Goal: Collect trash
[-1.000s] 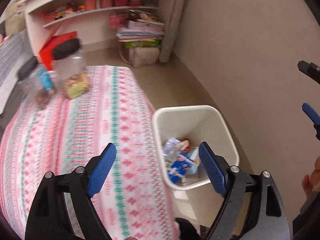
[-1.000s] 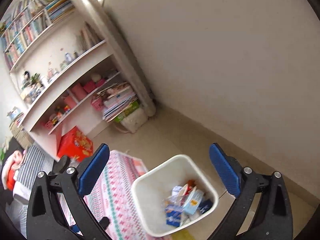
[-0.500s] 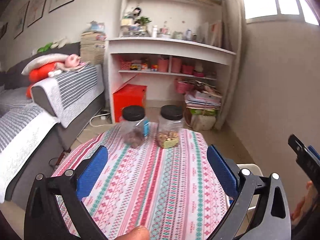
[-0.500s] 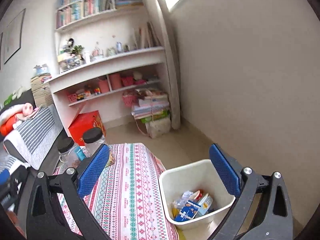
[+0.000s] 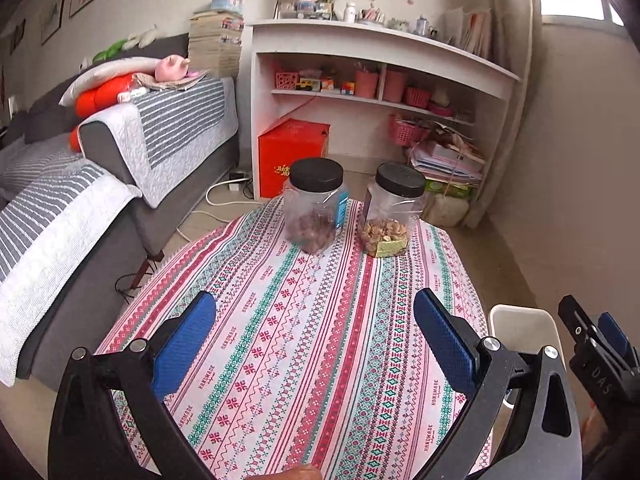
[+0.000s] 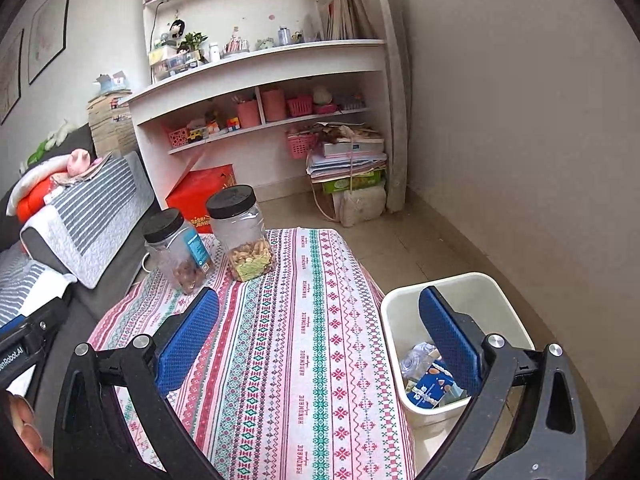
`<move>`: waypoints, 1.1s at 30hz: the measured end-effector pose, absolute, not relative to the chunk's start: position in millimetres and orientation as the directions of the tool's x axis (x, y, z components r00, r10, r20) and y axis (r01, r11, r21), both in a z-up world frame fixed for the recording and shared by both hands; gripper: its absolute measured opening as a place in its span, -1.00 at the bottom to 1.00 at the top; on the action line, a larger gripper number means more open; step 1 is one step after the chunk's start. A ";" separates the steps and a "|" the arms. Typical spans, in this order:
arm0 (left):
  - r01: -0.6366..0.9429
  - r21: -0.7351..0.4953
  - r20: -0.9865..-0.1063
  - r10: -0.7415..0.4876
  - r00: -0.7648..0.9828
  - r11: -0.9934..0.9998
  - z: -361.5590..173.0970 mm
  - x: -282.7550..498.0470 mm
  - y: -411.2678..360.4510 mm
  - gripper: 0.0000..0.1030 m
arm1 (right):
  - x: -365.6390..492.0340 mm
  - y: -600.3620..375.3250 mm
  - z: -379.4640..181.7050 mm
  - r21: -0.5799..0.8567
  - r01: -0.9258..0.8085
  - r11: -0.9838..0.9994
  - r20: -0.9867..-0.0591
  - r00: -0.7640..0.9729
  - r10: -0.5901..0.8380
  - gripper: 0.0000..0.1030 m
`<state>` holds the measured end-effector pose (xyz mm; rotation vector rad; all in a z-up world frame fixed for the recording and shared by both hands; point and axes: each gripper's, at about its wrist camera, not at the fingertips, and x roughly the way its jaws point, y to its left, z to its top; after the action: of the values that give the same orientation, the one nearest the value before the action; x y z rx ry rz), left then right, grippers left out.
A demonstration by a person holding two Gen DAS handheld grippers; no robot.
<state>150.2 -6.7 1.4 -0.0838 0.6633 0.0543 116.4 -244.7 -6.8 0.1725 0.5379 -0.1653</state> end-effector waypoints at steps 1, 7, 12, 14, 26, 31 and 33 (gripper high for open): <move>-0.080 -0.062 -0.620 0.025 0.784 0.995 0.8 150.8 -6.1 0.87 | 118.4 -243.8 -8.0 0.120 0.197 0.973 -0.525 0.844 -0.107 0.87; -0.103 -0.055 -0.636 0.045 0.770 0.993 -3.5 154.1 -7.0 0.87 | 126.5 -240.4 -8.0 0.119 0.187 0.975 -0.541 0.836 -0.094 0.87; -0.109 -0.049 -0.635 0.053 0.771 0.993 -3.9 151.1 -8.0 0.87 | 126.2 -236.5 -8.4 0.101 0.178 0.979 -0.542 0.835 -0.096 0.87; -0.105 -0.039 -0.629 0.057 0.775 0.994 -3.4 148.3 -10.6 0.87 | 125.4 -235.0 -8.5 0.096 0.174 0.980 -0.546 0.833 -0.094 0.87; -0.091 -0.025 -0.617 0.057 0.785 0.996 -3.0 139.4 -21.2 0.87 | 120.5 -239.1 -9.2 0.100 0.179 0.979 -0.555 0.827 -0.094 0.86; -0.091 -0.022 -0.618 0.058 0.784 0.996 -4.7 138.9 -23.3 0.87 | 120.2 -239.0 -10.0 0.101 0.176 0.979 -0.557 0.825 -0.091 0.87; -0.092 -0.023 -0.617 0.058 0.785 0.995 -4.4 138.7 -23.5 0.87 | 120.2 -238.4 -10.5 0.100 0.172 0.980 -0.559 0.825 -0.088 0.86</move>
<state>138.7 -23.5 -4.4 -0.0532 0.6638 0.0808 120.2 -238.4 -10.5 0.1486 0.5857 -0.1388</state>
